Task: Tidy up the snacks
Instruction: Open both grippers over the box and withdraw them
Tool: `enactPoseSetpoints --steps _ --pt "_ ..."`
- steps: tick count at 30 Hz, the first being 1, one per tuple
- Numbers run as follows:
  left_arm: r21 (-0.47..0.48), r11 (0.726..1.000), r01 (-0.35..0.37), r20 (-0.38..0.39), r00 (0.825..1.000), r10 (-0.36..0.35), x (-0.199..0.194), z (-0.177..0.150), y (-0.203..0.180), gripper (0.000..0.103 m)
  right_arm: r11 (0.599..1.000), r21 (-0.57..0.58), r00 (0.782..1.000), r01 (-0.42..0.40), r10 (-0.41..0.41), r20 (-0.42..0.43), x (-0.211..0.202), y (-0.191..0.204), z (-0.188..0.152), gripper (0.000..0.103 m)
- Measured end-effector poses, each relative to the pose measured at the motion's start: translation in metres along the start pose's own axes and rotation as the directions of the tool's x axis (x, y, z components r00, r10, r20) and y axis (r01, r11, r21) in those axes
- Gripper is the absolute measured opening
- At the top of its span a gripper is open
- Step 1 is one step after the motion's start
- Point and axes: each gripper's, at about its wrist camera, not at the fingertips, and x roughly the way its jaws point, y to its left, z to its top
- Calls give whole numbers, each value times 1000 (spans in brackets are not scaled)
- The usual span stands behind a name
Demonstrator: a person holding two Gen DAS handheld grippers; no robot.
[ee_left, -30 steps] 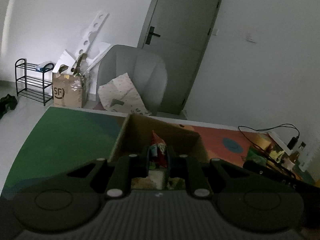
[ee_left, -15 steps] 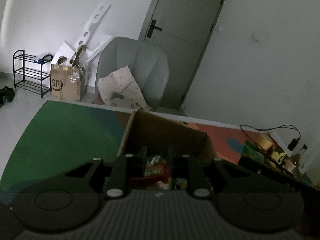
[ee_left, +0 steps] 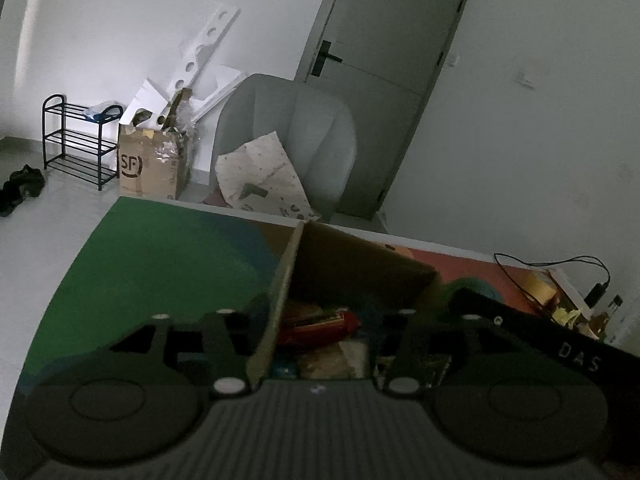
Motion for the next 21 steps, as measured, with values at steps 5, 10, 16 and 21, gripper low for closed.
enactPoseSetpoints --steps 5,10,16,21 --pt "-2 1000 1 9 1000 -1 -3 -1 -5 79 999 19 999 32 -32 2 -9 -9 -2 51" --pt "8 1000 9 16 1000 -10 -4 -3 -15 88 997 30 997 71 -71 3 -20 -22 -6 58" --pt "27 999 33 3 999 -33 -3 -9 -35 92 992 55 993 114 -115 12 -36 -44 -8 61" --pt "48 998 33 1 999 -33 -3 -13 -50 97 988 78 990 133 -136 28 -48 -60 -8 74"
